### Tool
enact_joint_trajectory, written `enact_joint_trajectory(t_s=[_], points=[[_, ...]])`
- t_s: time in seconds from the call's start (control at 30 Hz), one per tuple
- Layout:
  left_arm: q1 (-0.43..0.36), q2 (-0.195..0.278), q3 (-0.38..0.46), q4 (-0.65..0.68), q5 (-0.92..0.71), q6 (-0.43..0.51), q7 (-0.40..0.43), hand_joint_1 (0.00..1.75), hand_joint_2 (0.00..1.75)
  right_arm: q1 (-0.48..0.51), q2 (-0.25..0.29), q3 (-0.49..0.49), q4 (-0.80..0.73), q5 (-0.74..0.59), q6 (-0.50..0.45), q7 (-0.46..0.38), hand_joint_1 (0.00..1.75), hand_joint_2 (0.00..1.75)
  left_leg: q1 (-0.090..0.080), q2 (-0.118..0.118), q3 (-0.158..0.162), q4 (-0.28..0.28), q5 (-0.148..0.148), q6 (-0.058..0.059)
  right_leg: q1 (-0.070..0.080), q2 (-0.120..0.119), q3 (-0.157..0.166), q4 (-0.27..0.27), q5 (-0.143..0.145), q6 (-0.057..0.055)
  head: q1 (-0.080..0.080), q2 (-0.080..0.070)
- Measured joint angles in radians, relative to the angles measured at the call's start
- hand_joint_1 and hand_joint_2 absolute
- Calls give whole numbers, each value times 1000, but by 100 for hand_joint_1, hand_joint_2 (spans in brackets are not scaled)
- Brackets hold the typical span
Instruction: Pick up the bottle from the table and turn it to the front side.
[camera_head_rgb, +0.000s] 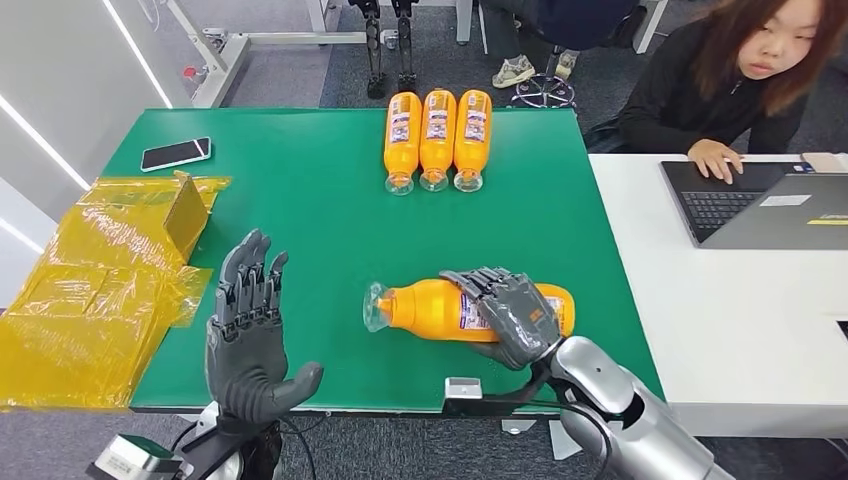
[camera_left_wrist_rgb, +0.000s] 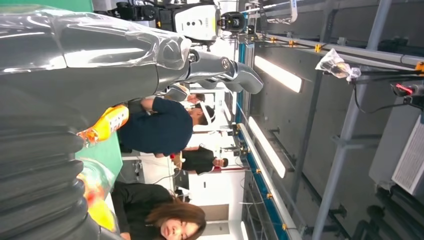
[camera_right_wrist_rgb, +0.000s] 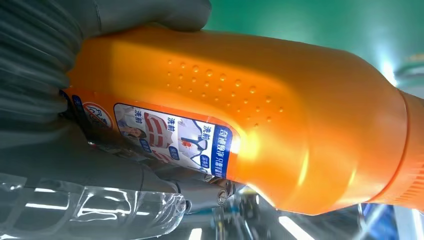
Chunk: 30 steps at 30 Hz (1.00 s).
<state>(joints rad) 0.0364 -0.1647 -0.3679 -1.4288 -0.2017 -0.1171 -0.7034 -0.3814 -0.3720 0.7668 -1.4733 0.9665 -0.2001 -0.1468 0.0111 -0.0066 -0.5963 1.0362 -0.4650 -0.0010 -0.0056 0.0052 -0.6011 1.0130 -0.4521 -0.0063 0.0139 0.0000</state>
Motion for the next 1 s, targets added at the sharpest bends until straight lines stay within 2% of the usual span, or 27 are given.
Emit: enact_joint_trajectory(t_s=[0.2,0.43,0.77,1.0], points=[[-13,-10,0,30,-3,-4,0,0,175,82,56,-60,-99,56,-23,-25,175,175,0,0,0,0,0,0,0,0,-1,0,0,0,0,0],[-43,-16,0,66,24,-22,0,0,175,135,107,-78,-140,24,-82,-105,175,175,0,1,0,0,0,0,0,1,-1,0,0,0,0,0],[-59,-18,-15,60,82,-84,0,0,175,155,184,-72,-124,-59,-105,-194,175,175,0,1,0,0,0,0,0,1,-1,0,0,0,0,0],[-64,-19,-29,47,94,-91,0,0,175,155,220,-60,-93,-98,-110,-222,175,175,0,1,0,0,0,0,0,1,0,0,0,0,0,0]])
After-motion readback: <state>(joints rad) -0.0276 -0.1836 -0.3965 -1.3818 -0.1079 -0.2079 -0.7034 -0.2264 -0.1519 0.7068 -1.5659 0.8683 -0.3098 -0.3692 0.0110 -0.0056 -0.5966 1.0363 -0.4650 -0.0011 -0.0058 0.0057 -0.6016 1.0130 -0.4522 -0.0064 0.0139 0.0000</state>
